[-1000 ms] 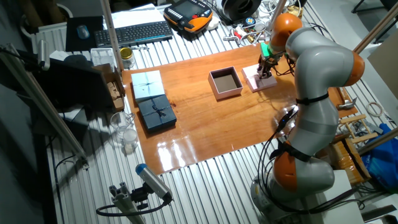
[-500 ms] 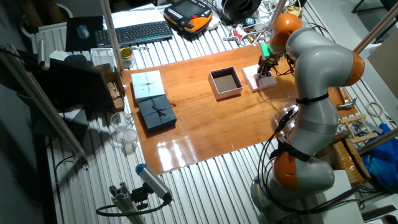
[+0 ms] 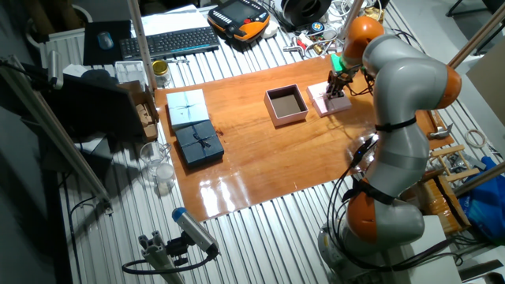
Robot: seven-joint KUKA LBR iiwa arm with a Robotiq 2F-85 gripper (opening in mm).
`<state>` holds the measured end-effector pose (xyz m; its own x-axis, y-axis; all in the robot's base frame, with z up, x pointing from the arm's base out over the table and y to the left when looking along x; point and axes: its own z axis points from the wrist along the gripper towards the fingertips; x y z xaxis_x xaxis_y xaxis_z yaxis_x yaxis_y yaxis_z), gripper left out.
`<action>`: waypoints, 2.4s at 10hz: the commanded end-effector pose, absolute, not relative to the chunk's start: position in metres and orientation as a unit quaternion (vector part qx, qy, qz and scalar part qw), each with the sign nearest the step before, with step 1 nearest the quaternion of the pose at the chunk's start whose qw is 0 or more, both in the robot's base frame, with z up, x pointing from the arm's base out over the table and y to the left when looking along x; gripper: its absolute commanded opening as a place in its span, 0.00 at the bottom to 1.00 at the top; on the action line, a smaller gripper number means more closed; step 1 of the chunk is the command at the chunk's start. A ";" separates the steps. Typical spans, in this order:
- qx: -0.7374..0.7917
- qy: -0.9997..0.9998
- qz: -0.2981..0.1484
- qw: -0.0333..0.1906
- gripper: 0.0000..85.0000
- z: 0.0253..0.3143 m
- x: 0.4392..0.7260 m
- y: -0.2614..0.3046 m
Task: Cover the box
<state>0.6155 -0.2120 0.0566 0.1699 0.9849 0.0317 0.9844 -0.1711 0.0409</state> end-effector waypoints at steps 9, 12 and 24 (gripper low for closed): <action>0.759 0.651 0.024 0.012 0.00 0.066 0.614 -0.213; 0.758 0.651 0.019 0.009 0.00 0.073 0.613 -0.212; 0.755 0.655 0.005 -0.018 0.00 0.105 0.611 -0.205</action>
<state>0.6106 -0.2055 0.1052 0.1417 0.9894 0.0308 0.9898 -0.1410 -0.0215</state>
